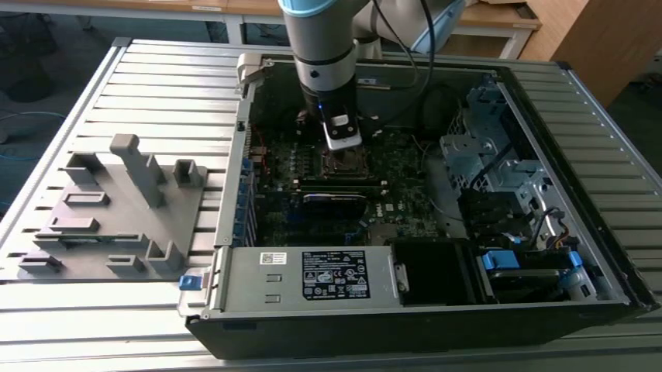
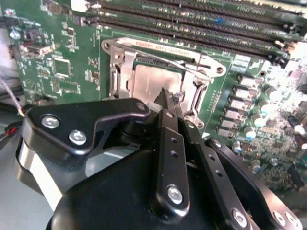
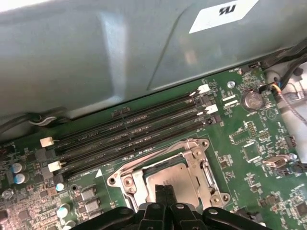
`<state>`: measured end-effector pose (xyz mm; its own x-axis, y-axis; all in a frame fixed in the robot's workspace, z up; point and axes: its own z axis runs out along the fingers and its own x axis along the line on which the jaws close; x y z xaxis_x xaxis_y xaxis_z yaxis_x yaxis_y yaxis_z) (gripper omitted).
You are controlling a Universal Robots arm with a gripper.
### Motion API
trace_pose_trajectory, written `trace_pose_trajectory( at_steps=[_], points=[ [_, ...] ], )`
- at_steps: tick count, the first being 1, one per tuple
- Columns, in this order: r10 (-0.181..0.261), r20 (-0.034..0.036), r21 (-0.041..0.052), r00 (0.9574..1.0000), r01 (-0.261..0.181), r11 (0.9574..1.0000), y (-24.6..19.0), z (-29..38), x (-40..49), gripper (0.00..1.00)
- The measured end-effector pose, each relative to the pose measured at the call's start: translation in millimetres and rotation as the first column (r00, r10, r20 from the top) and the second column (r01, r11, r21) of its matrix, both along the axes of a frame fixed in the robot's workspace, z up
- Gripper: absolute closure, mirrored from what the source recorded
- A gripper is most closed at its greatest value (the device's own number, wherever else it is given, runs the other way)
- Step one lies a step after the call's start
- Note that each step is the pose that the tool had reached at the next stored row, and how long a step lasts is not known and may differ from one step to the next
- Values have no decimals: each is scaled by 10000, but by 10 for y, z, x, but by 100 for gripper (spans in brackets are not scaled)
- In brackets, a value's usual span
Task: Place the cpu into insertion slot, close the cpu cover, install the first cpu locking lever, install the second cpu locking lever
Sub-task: 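Install the first cpu locking lever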
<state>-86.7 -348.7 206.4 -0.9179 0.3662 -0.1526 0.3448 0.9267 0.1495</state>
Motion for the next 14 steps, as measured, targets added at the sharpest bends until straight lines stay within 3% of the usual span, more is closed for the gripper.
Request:
trace_pose_trajectory(
  at_steps=[7, 12, 13, 14],
  points=[
    [0, -3, -38, 10000, 0, 10000, 0, 114, 0, 90],
    [0, -5, -46, 10000, 0, 10000, 0, 122, 1, 90],
    [0, -28, -47, 10000, 0, 10000, 0, 122, 1, 90],
    [0, -112, -48, 9999, -1, 10000, 0, 120, 1, 90]
  ],
)
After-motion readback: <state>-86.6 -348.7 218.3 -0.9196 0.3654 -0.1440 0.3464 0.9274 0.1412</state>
